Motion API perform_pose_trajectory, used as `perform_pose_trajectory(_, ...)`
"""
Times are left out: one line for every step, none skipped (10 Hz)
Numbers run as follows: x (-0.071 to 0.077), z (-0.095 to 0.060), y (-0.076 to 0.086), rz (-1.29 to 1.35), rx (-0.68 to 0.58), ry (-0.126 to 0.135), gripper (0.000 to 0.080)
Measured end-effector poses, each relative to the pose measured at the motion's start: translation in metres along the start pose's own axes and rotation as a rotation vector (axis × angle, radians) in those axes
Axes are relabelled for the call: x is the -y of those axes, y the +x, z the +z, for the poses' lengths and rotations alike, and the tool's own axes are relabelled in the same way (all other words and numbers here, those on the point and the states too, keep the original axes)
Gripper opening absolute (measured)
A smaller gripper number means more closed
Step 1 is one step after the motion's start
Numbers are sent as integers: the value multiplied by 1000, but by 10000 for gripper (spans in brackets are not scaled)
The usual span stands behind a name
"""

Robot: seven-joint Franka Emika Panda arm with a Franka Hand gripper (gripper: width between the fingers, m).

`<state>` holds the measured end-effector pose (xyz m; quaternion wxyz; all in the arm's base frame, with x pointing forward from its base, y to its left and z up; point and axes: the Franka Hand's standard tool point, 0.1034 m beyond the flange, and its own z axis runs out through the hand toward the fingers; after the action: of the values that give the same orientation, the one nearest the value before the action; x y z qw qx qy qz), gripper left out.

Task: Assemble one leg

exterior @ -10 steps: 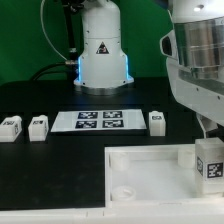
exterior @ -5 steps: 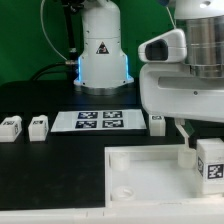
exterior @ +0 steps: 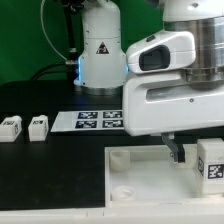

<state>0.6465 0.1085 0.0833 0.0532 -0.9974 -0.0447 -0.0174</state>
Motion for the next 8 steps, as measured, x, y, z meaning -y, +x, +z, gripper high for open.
perform_pose_trajectory(1, 0, 0, 35, 0, 2, 648)
perform_pose_trajectory(0, 0, 0, 35, 0, 2, 540)
perform_pose_trajectory(1, 0, 0, 84, 0, 6, 540)
perform_pose_trajectory(3, 0, 0, 226, 1, 15, 362)
perform_pose_trajectory(2, 1, 0, 311, 2, 13, 290)
perform_pose_trajectory(1, 1, -1, 376, 3, 13, 290)
perform_pose_trajectory(-1, 1, -1, 564, 2, 19, 290)
perform_pose_trajectory(-2, 1, -4, 770, -7, 29, 290)
